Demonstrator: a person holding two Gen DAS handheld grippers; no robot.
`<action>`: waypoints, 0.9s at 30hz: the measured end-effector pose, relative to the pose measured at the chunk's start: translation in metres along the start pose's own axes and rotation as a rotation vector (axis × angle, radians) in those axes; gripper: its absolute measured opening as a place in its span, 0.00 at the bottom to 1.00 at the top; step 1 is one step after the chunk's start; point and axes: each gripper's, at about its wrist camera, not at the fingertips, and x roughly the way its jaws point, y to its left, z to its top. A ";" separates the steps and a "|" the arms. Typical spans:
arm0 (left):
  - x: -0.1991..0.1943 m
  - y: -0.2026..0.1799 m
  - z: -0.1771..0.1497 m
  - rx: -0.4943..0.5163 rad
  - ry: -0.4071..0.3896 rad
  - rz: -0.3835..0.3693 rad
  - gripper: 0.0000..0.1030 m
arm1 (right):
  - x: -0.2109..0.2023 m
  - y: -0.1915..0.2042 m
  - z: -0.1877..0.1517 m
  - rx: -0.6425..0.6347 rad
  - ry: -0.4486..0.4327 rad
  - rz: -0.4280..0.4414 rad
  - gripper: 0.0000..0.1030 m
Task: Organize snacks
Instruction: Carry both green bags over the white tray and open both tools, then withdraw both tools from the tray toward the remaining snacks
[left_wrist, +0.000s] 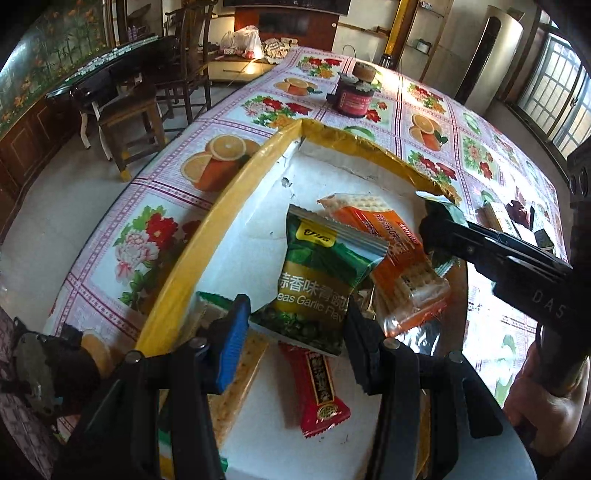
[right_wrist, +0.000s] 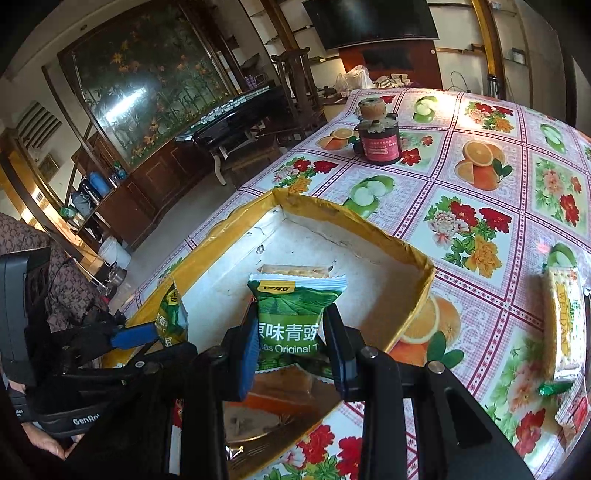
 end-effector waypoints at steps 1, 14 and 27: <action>0.002 -0.001 0.001 0.001 0.003 0.003 0.52 | 0.002 0.000 0.000 -0.002 0.004 -0.003 0.31; 0.000 -0.001 0.000 -0.025 -0.013 0.037 0.74 | -0.007 -0.003 -0.002 0.010 -0.012 -0.029 0.54; -0.028 -0.020 -0.015 -0.008 -0.054 0.013 0.82 | -0.065 -0.017 -0.025 0.086 -0.114 -0.009 0.59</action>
